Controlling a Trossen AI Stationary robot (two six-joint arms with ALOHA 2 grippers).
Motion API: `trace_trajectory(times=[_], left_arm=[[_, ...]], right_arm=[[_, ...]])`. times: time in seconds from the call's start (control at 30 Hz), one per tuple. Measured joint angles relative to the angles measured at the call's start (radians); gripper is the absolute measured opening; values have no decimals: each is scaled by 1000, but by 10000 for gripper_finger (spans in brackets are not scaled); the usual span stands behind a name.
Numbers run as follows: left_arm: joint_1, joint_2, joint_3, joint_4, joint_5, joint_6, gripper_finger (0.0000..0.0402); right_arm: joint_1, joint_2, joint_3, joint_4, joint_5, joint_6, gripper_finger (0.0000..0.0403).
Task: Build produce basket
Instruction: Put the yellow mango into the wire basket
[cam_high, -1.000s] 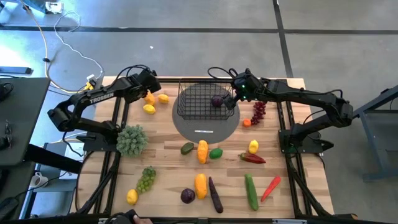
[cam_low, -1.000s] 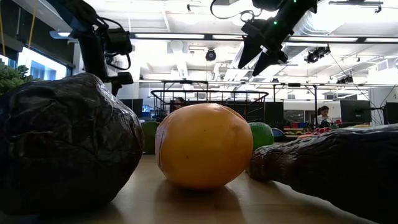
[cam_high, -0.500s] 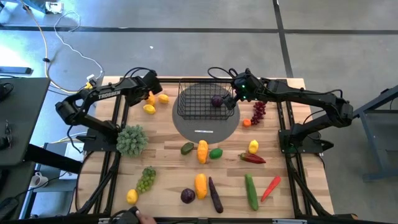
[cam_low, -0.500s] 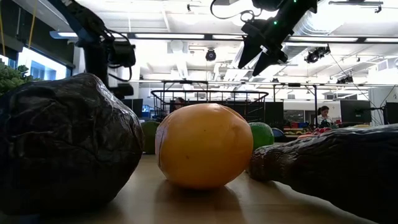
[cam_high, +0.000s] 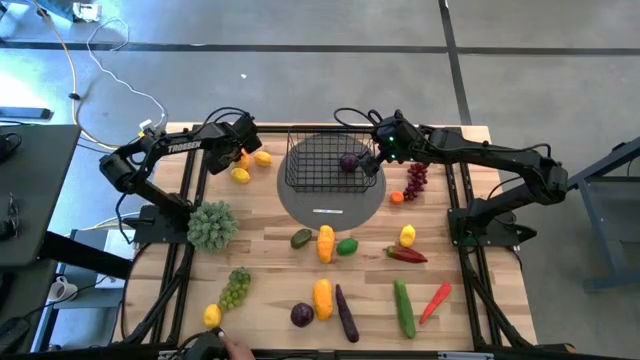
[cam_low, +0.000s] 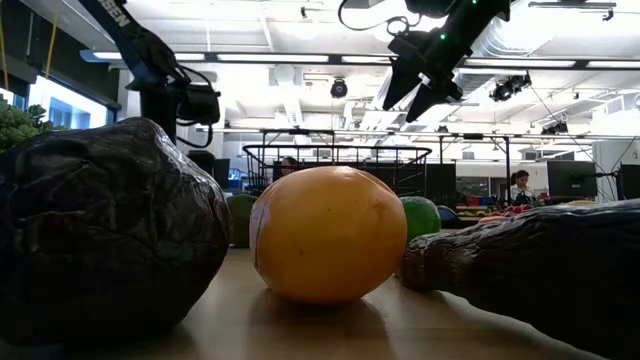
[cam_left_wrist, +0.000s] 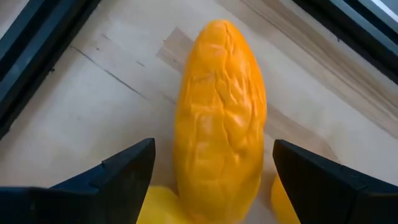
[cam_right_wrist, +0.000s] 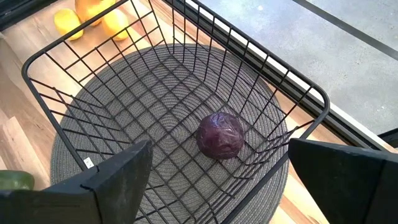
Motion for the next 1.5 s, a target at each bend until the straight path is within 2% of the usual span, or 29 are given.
trace_trajectory(times=[0.3, 0.47, 0.87, 1.23, 1.5], left_arm=[[37, 54, 0, 59, 20, 23, 316], [34, 65, 0, 60, 21, 10, 301], [35, 46, 0, 64, 38, 9, 185], [27, -122, 0, 71, 28, 112, 188], [-47, -279, 0, 184, 15, 256, 189]], right_arm=[[0, 0, 0, 0, 0, 0, 358], [0, 0, 0, 0, 0, 0, 358], [0, 0, 0, 0, 0, 0, 358], [0, 0, 0, 0, 0, 0, 358], [0, 0, 0, 0, 0, 0, 358]])
